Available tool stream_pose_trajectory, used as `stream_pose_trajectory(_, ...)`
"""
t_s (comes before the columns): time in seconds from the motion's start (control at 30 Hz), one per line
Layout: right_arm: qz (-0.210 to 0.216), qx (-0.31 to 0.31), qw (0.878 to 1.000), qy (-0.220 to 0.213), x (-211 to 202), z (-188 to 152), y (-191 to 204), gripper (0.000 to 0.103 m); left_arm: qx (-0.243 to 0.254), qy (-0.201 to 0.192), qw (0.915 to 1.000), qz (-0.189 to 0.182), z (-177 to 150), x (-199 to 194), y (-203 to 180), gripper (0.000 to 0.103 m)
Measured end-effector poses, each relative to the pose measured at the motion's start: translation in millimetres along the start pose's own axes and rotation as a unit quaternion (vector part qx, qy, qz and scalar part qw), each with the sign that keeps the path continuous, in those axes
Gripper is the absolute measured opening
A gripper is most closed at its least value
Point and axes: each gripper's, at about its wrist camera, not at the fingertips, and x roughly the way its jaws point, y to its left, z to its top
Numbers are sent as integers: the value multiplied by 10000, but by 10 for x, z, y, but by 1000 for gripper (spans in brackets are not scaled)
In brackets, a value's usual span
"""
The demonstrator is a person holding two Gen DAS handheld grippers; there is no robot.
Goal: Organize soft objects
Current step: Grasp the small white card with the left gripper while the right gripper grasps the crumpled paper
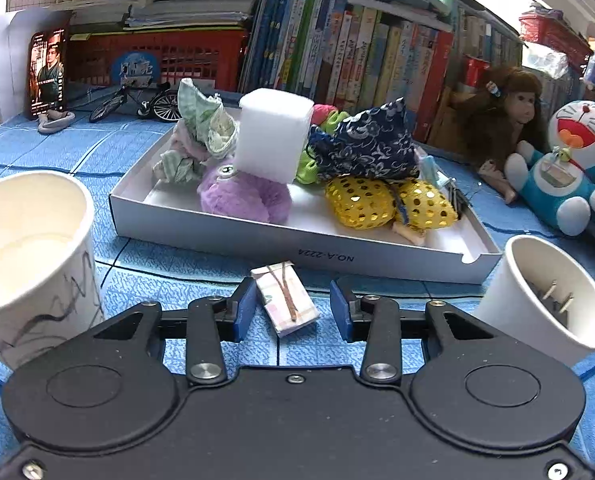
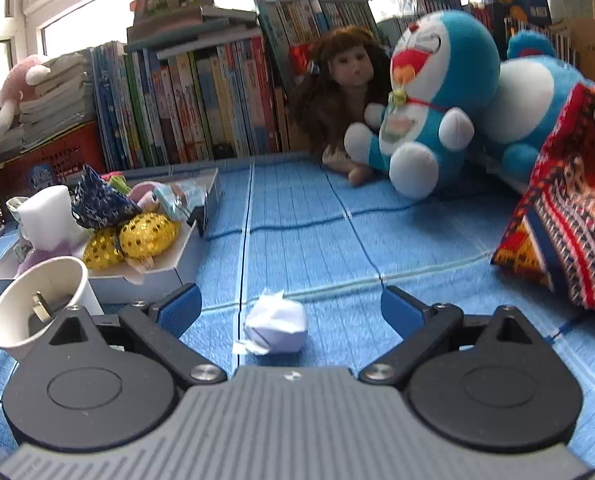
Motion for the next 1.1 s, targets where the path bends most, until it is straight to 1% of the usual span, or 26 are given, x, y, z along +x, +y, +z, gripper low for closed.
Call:
stream_pose_trajectory(0.2,60,14,9999,147,113,-105,38,100,29,-46,9999,88,-20,77,-27,39)
stream_pose_trajectory(0.4,-27,-83,9995,311,209,-180,89,100,50,-107,9999,97,-36,92,-22,39)
stream_pose_trajectory(0.53,-47,-86,9994,340,240,-205,82,100,106,-194,9997,112,-66,101,-22,39)
stream_pose_trajectory(0.7,-100,-211,9992,334,255,-215,119,99,41,-216,9997,97,-69,102,-9,40)
stream_pose_trajectory(0.97,-81,-247,9993,263,246,-225,121,87,9,-221,9997,69,-73,100,9,39)
stream_pose_trajectory(1.03,-108,-289,9993,213,230,-228,136,75,17,-221,9997,78,-74,99,7,38)
stream_pose_trajectory(1.07,-128,-325,9992,183,223,-228,148,72,19,-223,9997,93,-73,98,6,37)
stream_pose_trajectory(1.1,-137,-337,9992,160,218,-225,155,65,19,-223,9997,109,-71,100,4,36)
